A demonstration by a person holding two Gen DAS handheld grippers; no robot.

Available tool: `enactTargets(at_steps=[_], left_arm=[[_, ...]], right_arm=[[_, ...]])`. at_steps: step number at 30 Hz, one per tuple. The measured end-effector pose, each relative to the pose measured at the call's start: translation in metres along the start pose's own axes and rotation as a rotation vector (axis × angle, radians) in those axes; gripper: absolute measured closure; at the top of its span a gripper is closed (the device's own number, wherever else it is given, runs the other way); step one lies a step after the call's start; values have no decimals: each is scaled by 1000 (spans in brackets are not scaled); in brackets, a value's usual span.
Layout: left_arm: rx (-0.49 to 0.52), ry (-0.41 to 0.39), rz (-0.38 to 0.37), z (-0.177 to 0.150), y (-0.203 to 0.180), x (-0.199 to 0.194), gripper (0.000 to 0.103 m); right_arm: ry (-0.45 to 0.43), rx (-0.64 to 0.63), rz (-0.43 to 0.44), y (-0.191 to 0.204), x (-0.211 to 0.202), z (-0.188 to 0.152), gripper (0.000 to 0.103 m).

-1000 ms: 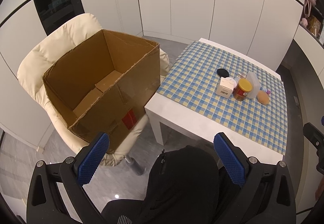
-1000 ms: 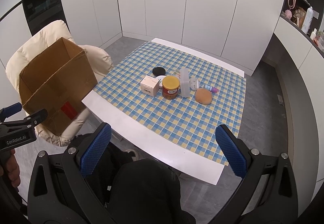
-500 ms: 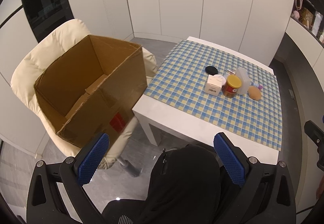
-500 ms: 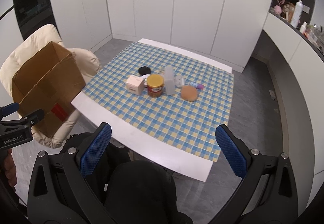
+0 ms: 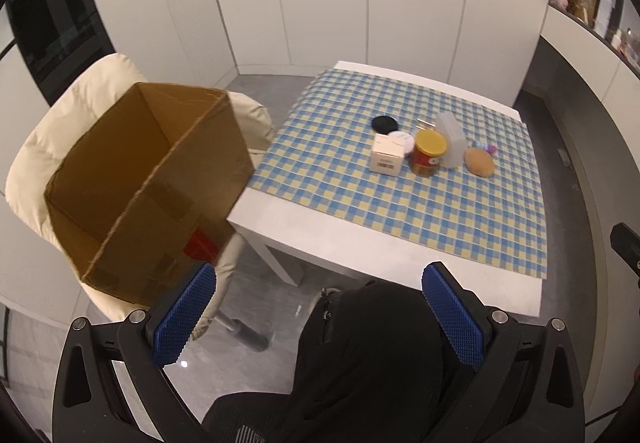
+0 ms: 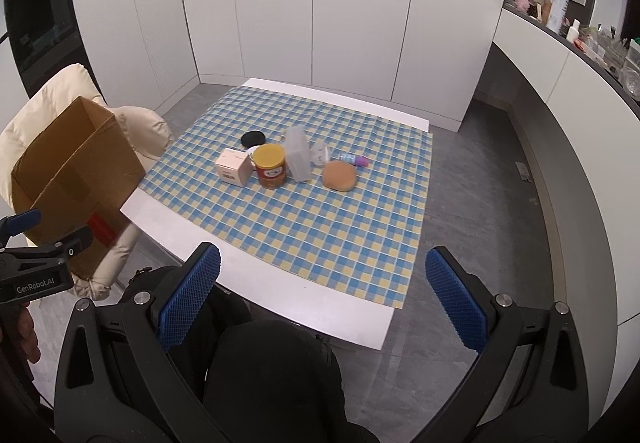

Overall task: Organize objects
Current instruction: 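Move both tools toward the table of objects, then grasp the beige sponge with the right tool while the left tool grasps the white primer box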

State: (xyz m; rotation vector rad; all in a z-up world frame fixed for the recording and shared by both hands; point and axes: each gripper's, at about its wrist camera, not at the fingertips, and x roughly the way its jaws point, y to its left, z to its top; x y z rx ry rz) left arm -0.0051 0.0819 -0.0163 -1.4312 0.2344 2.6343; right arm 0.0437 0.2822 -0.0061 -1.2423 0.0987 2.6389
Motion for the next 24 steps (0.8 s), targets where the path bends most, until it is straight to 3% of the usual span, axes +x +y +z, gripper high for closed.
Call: enactTargets(at_steps=[8, 19, 24], left_arm=[[68, 24, 8, 7, -25, 12, 1], [136, 7, -19, 32, -63, 25, 1], [125, 36, -75, 46, -70, 38, 1]], right_arm=[[78, 65, 32, -21, 13, -3, 0], [93, 65, 43, -30, 33, 10, 0], [104, 63, 40, -31, 47, 20, 0]])
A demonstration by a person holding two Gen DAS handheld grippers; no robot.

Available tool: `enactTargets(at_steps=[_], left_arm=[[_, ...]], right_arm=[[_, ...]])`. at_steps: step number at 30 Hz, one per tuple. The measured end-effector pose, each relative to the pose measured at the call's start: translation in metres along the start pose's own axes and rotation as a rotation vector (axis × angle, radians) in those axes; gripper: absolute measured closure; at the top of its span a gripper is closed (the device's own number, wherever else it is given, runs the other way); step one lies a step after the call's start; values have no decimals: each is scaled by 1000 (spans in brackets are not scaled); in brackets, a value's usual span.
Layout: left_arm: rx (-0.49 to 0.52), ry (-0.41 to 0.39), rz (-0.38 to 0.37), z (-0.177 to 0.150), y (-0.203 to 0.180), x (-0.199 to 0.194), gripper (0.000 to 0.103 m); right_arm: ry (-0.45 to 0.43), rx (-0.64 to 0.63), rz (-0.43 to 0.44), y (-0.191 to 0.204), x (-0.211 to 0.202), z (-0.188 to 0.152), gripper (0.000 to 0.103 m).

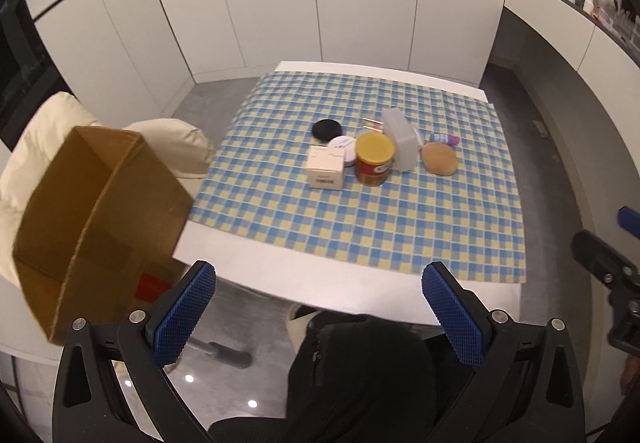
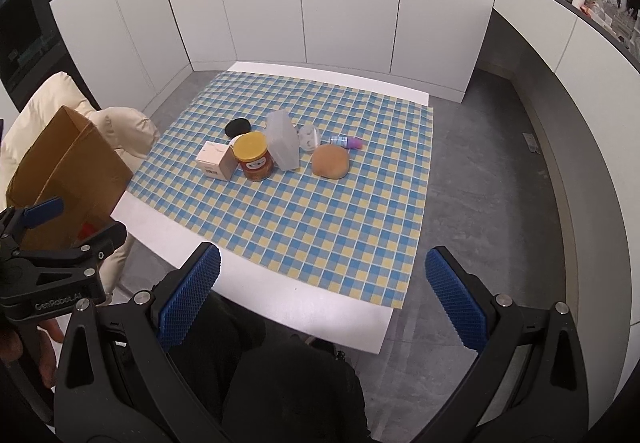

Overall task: Organize objects
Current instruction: 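Grasp the beige sponge with the right tool while the left tool grasps the white primer box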

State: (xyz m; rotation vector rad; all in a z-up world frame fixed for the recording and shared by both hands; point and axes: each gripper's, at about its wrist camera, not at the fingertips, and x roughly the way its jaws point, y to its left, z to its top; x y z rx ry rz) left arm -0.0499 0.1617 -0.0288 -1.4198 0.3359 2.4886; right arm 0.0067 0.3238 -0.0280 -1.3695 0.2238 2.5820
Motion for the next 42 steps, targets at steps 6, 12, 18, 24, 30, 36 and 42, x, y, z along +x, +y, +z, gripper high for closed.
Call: enactTargets(at_steps=[6, 12, 18, 24, 30, 36, 42], left_arm=[[8, 25, -34, 16, -3, 20, 1], [-1, 58, -45, 31, -1, 44, 1], [3, 76, -41, 45, 3, 72, 1], [10, 92, -26, 54, 4, 99, 1], [34, 104, -3, 59, -2, 127, 1], [39, 106, -8, 66, -4, 152, 1], [23, 141, -4, 67, -2, 178, 1]], right_arm=[[31, 22, 3, -2, 26, 16, 0], [74, 31, -3, -2, 57, 28, 0], [99, 36, -19, -4, 84, 38, 0], [124, 48, -41, -14, 116, 47, 0], [154, 54, -47, -19, 147, 53, 0], [158, 55, -52, -20, 171, 57, 0], [197, 63, -55, -22, 198, 54, 0]])
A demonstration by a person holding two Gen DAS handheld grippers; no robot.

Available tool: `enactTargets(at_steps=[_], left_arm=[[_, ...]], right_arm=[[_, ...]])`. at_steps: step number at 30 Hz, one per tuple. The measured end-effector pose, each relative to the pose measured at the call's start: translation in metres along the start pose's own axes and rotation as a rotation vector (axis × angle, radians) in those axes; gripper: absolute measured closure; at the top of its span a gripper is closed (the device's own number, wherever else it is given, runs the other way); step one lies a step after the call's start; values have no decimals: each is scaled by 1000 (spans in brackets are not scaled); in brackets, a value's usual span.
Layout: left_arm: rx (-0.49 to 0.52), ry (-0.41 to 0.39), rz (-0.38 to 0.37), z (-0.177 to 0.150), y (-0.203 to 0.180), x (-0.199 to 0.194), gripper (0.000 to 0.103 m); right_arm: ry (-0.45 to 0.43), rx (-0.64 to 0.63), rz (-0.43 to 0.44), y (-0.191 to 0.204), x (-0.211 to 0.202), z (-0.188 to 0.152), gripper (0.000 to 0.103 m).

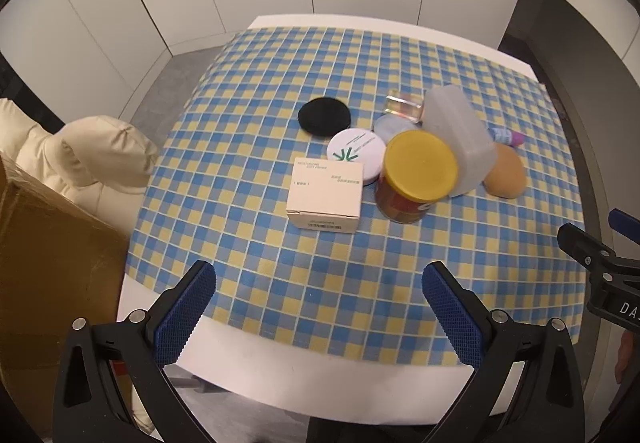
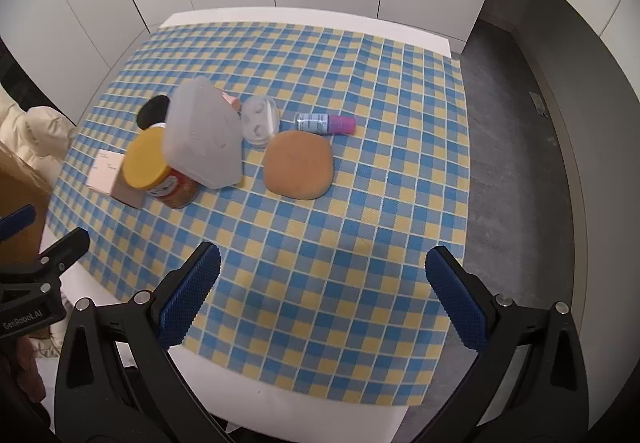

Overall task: Organize objects
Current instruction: 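Grasp the beige sponge with the right tool while the left tool grasps the white primer box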

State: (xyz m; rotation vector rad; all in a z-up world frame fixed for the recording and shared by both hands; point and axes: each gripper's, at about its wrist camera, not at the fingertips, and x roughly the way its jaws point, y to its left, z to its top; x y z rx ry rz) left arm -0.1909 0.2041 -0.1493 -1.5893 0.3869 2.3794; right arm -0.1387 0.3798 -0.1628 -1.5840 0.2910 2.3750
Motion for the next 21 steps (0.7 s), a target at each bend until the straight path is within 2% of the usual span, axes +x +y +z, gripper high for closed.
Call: enactTargets(at_steps=[3, 4, 10, 21], left_arm=[[4, 11, 11, 1, 0, 11, 1], [6, 16, 13, 1, 0, 16, 1], [1, 48, 8, 1, 3, 38, 1], [-7, 54, -5, 7, 6, 60, 1]], right_arm=[[14, -2, 1, -1, 11, 1, 0], [19, 96, -47, -2, 15, 2, 0], [34, 92, -50, -2, 35, 6, 0], [61, 74, -32, 1, 63, 15, 0]])
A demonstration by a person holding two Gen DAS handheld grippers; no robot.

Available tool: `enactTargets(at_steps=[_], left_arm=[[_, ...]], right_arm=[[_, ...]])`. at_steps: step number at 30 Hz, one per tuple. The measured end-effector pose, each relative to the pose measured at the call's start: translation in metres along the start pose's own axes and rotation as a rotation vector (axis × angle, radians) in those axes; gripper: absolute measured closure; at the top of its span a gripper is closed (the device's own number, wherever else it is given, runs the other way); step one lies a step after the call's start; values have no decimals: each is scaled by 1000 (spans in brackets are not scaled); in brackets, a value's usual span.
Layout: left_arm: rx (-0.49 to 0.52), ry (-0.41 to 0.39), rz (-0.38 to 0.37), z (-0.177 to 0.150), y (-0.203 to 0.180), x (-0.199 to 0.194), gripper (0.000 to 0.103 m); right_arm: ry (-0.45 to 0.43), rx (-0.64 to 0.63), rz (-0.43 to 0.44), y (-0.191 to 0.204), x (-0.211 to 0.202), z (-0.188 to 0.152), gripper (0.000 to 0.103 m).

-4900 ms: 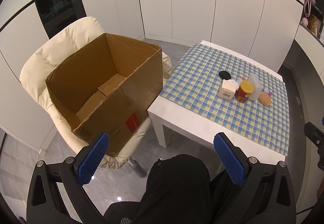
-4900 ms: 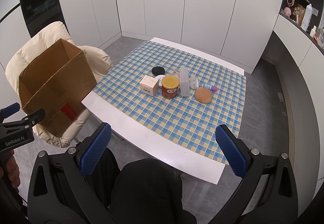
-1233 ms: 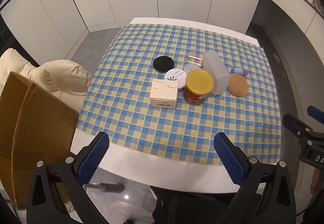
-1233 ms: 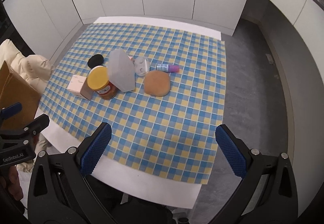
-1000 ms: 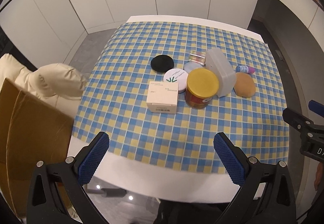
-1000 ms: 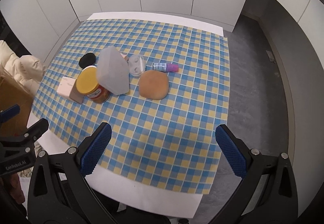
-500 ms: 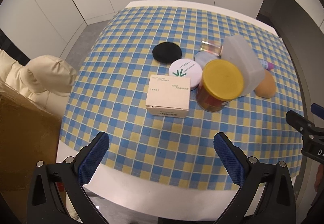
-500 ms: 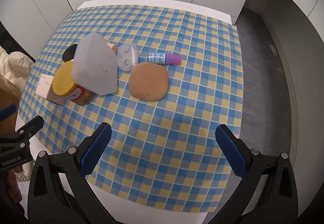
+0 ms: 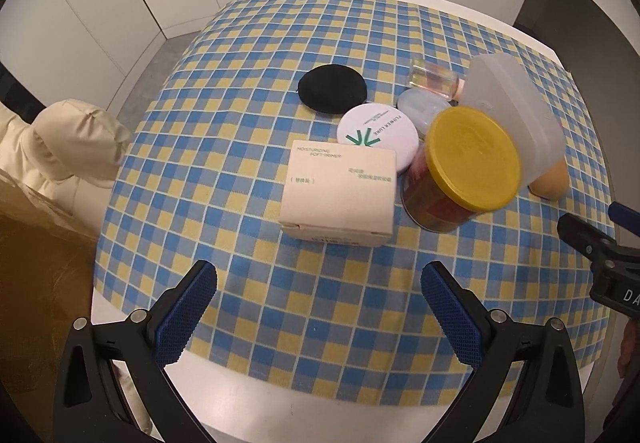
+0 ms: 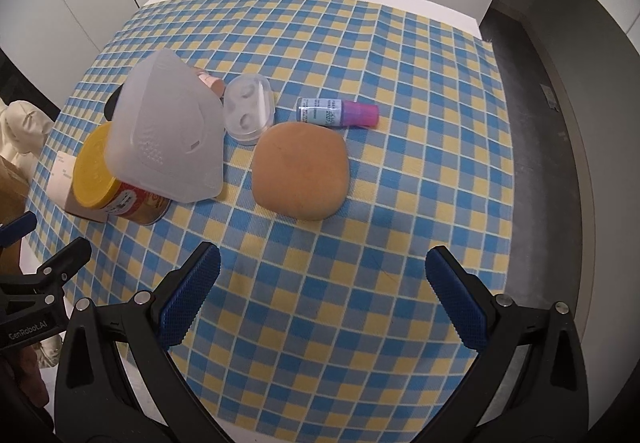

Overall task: Organize objects
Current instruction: 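Grasp the beige sponge with the right tool while the left tool grasps the white primer box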

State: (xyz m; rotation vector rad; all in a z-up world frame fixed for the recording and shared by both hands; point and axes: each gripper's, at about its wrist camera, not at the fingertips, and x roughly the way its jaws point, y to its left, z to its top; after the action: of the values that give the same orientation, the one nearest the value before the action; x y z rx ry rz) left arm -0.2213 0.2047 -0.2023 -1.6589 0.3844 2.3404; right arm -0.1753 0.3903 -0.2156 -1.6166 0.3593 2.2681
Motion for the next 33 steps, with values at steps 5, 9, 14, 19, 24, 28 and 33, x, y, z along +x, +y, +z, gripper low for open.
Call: enactTargets(at_steps=[5, 9, 14, 19, 24, 28, 33], left_arm=[[-32, 8, -5, 5, 7, 11, 4], [-35, 11, -29, 12, 7, 19, 8], [-20, 2, -48, 18, 3, 22, 27], [-27, -6, -65, 24, 3, 22, 49], [-18, -7, -66, 25, 3, 19, 50], [-2, -13, -73, 24, 1, 10, 50], [8, -23, -85, 22, -2, -8, 51]], right_arm=[[9, -15, 10, 6, 14, 3, 0], [13, -18, 11, 6, 24, 8, 0], [20, 17, 9, 2, 37, 16, 0], [17, 43, 21, 2, 47, 27, 0], [8, -4, -6, 14, 56, 39, 19], [3, -50, 7, 23, 55, 43, 42], [6, -28, 27, 18, 51, 44, 49]])
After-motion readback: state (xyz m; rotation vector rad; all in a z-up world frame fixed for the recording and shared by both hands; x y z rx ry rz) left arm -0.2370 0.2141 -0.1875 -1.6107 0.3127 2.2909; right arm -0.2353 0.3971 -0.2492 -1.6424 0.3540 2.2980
